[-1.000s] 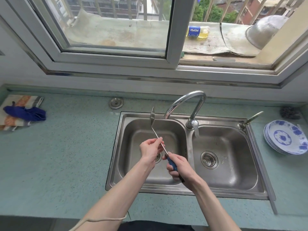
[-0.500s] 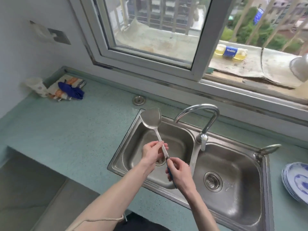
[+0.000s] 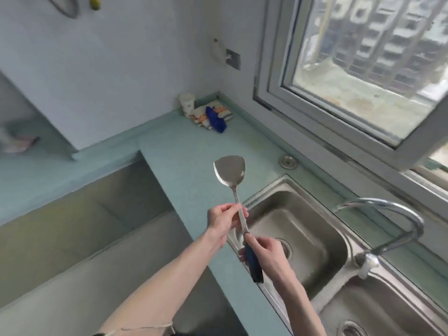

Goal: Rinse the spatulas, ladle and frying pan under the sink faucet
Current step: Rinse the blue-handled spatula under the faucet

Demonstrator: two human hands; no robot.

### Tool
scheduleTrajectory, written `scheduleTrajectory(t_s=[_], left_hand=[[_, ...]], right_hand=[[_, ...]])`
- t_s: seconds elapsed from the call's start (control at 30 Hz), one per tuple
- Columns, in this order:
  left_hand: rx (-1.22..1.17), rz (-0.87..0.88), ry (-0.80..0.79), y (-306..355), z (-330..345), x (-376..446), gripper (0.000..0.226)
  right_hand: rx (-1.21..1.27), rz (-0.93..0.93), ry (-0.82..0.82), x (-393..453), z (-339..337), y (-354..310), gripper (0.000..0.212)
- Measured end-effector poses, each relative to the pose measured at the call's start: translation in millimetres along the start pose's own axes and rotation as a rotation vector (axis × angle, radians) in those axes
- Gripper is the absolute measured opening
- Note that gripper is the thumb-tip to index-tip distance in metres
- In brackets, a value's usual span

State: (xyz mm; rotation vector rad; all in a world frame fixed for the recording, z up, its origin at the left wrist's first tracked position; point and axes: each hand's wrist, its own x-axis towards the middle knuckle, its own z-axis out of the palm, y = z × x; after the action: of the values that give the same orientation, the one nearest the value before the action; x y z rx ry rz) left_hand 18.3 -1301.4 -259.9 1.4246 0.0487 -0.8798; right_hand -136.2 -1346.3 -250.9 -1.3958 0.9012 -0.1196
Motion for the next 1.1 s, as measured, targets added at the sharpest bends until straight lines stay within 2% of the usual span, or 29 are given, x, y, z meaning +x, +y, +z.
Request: scheduleTrajectory(t_s=[0.2, 0.4, 0.6, 0.73, 0.83, 1.1], left_hand=[[-0.101, 0.037, 0.136, 43.7, -108.7, -1.6, 0.024], [-0.199, 0.081, 0.250, 78.6, -242.3, -14.8, 0.011], [-0.265, 0.137, 0.347, 102.9, -381.2, -29.4, 0.023], [-0.288, 0.197, 0.424, 117.6, -464.0, -43.5, 0.016], [-0.310, 0.230, 0.480, 126.3, -514.6, -59.0, 0.010], [-0.448, 0.252, 0.736, 132.3, -627.1, -81.1, 0.018]], right_hand=[[-0.201, -0.142, -0.178, 14.6, 88.9, -38.1, 0.039], [-0.299, -0.216, -0.314, 18.5, 211.7, -59.1, 0.042], [-0.361, -0.245, -0.459, 14.5, 344.1, -72.0, 0.039], [-0.394, -0.259, -0.562, 8.6, 427.3, -78.3, 0.038], [-0.408, -0.235, -0.651, 2.7, 478.4, -83.7, 0.032], [-0.558, -0.211, -0.880, 17.0, 602.8, -86.1, 0.030]])
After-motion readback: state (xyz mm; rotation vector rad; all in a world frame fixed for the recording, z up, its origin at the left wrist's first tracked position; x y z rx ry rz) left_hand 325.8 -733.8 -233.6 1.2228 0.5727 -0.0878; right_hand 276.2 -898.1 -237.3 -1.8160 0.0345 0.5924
